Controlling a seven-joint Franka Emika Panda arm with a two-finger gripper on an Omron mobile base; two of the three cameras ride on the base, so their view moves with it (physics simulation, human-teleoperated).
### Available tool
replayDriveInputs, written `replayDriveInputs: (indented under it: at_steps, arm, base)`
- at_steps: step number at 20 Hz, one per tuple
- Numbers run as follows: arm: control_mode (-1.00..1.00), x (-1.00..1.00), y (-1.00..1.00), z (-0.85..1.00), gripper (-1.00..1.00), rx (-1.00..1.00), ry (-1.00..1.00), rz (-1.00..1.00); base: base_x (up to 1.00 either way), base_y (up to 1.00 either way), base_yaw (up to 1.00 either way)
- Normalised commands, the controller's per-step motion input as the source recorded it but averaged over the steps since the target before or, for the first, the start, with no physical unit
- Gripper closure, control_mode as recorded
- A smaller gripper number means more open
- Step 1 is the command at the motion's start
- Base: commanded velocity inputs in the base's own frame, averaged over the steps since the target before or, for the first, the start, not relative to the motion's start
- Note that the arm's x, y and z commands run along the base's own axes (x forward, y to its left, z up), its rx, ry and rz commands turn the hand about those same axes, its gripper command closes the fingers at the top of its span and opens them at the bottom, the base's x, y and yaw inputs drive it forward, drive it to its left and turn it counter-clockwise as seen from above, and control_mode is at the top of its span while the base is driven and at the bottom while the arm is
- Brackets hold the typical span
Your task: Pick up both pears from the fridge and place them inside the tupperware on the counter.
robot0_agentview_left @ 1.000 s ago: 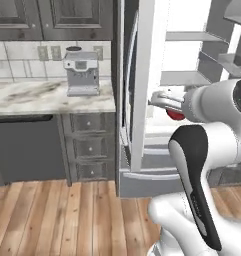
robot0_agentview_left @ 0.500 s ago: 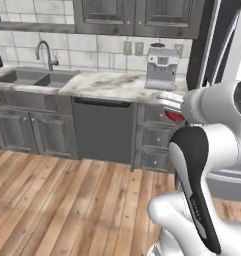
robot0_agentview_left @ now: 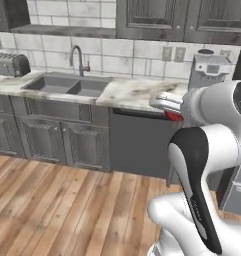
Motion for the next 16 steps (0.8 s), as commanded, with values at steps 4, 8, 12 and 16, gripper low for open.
replayDriveInputs:
  at_steps: [4,8,12,16]
  arm:
    - [1.0,0.0,0.0,0.0,1.0,0.0,0.0,0.0]
    - [1.0,0.0,0.0,0.0,1.0,0.0,0.0,0.0]
    - [1.0,0.0,0.0,0.0,1.0,0.0,0.0,0.0]
    - [1.0,0.0,0.0,0.0,1.0,0.0,0.0,0.0]
  base:
    - [1.0,1.0,0.04]
    - [1.0,0.96,0.01]
    - [1.0,0.95,0.0]
    - [1.0,0.95,0.0]
